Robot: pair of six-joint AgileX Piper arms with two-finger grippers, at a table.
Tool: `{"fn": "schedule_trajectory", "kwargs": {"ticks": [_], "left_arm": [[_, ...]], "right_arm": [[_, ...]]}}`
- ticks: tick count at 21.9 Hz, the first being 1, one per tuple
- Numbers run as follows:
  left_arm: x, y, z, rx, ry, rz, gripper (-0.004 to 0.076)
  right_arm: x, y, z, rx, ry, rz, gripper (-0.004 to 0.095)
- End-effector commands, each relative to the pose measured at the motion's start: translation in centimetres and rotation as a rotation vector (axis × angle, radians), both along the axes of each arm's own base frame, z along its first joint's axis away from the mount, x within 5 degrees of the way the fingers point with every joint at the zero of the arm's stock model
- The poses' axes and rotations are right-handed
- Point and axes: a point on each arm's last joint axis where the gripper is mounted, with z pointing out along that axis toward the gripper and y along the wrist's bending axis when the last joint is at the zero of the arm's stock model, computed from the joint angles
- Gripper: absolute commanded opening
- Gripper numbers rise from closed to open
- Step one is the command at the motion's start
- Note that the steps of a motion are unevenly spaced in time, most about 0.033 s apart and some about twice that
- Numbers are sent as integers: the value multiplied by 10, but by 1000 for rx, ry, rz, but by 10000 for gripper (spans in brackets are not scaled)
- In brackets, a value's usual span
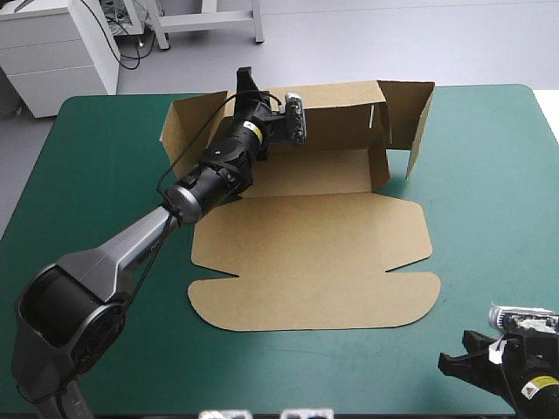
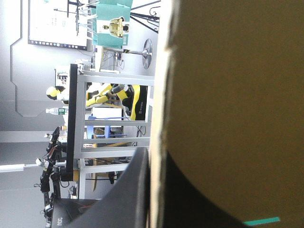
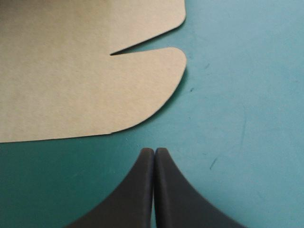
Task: Fold the box
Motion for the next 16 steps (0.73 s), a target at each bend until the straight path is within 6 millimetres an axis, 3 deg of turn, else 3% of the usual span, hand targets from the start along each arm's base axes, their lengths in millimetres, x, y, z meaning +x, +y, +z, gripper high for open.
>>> {"fn": "schedule_trajectory", "kwargs": {"ticks": [1, 4, 6, 10, 11, 14, 16], "left_arm": [[-10, 7, 38, -55, -83, 25, -8], [-10, 9, 38, -50, -80, 46, -8], [-10, 10, 37, -54, -74, 58, -8], [-13, 5, 37, -61, -71, 49, -8], [-15, 2, 37, -62, -70, 38, -8], [-17, -2, 37, -63, -75, 12, -8], [-17, -2, 37, -62, -75, 17, -8]], "right_arm": [[10, 2, 29, 24, -114, 17, -18], [22, 1, 46, 1, -113, 34, -18], [40, 1, 71, -23, -129, 73, -18], [90, 2, 129, -44, -188, 165, -18], [111, 2, 150, -38, -214, 185, -17], [159, 1, 189, -32, -234, 214, -18], [176, 1, 199, -19, -237, 230, -17]]}}
